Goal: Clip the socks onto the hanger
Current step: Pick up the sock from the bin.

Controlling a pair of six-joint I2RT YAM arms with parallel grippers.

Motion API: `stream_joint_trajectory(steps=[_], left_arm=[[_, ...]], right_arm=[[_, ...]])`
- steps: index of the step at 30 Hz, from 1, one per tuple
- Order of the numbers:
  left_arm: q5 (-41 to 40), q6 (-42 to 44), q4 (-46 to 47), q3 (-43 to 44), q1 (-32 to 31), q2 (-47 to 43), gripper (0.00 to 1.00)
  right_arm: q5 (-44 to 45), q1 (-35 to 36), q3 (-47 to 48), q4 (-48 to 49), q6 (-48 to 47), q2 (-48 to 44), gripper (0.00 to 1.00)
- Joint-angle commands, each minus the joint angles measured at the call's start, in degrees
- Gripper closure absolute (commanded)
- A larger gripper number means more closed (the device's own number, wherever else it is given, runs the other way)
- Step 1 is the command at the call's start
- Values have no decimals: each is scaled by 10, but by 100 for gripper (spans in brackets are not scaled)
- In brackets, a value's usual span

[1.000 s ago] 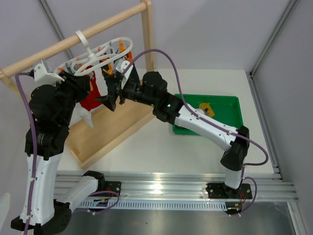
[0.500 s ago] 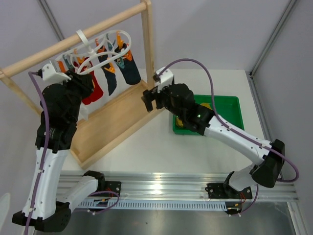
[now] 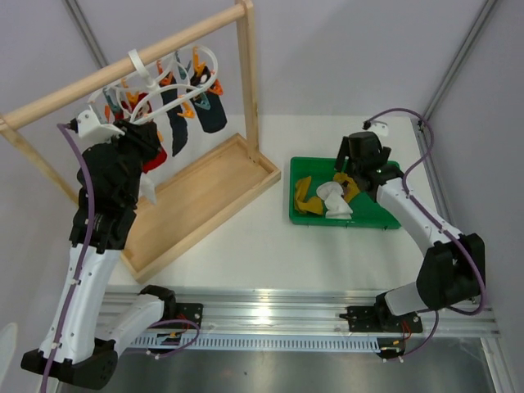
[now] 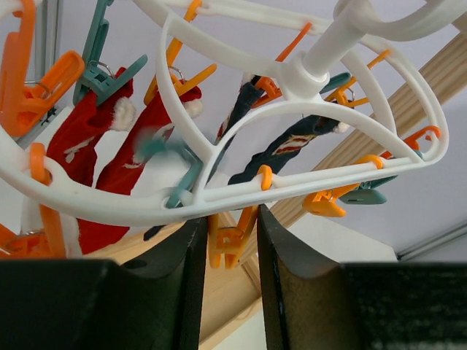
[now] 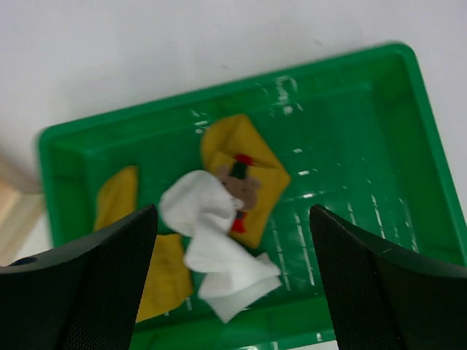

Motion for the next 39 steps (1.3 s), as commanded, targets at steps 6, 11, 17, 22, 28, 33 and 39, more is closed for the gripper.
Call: stream_joint_trajectory(steps=[6, 11, 17, 22, 28, 33, 39], left_arm=[[9, 27, -8, -19, -8, -3, 99], [15, 29, -13, -18, -8, -5, 99], [19, 27, -16, -12, -8, -2, 99], [17, 27, -17, -10, -8, -5, 99], [18, 27, -18, -12, -8, -5, 99], [20, 27, -20, -10, -8, -6, 99], [20, 28, -19, -12, -8, -6, 99]], right_arm=[[-66, -63, -30, -10, 28, 79, 18], [-134, -56, -47, 12, 26, 99, 23], [-156, -35, -61, 19, 32, 129, 24], [-149, -31, -60, 16, 36, 147, 34], [-147, -32, -58, 10, 32, 146, 69], [-143, -26, -51, -3, 28, 121, 99], [-124, 15, -4, -50, -1, 62, 100]])
